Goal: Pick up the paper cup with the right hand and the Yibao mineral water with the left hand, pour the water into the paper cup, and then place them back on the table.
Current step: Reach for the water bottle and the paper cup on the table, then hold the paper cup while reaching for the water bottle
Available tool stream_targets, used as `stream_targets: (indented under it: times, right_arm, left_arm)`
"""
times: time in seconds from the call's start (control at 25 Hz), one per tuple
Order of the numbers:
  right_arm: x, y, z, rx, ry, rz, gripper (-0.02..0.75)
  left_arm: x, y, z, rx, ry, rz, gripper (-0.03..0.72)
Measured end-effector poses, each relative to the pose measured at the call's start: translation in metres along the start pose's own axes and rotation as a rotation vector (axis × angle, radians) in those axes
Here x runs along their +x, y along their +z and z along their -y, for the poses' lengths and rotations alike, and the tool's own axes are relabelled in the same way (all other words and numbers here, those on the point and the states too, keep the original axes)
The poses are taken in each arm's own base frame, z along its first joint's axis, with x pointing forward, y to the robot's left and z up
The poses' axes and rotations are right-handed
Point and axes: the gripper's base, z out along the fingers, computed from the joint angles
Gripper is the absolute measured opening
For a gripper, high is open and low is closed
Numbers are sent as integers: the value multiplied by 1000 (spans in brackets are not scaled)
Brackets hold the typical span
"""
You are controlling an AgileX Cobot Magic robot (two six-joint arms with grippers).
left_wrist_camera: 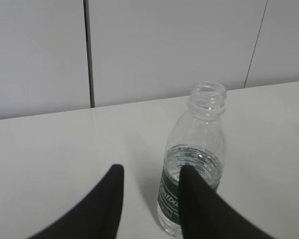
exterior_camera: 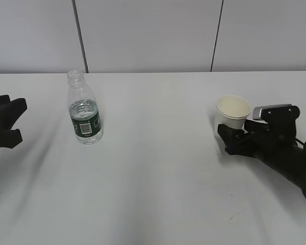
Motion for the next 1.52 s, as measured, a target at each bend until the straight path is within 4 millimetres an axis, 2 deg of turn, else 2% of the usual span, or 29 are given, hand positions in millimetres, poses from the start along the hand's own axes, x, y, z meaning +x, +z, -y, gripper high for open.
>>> stream_targets:
  times: [0.52, 0.72, 1.04, 1.32, 1.52]
  right_arm:
    - [-4, 23, 4, -14, -13, 45, 640]
    - [-4, 25, 4, -15, -14, 48, 634]
    - [-4, 25, 4, -15, -14, 48, 543]
    - [-4, 25, 4, -17, -14, 50, 535]
    - [-4, 25, 3, -25, -18, 49, 533]
  left_arm:
    - [0, 0, 0, 0, 0, 0, 241]
    - [0, 0, 1, 10, 6, -2, 241]
    - [3, -1, 10, 109, 71, -26, 241]
    - [5, 0, 10, 114, 74, -45, 241]
    - [18, 5, 9, 126, 42, -81, 242]
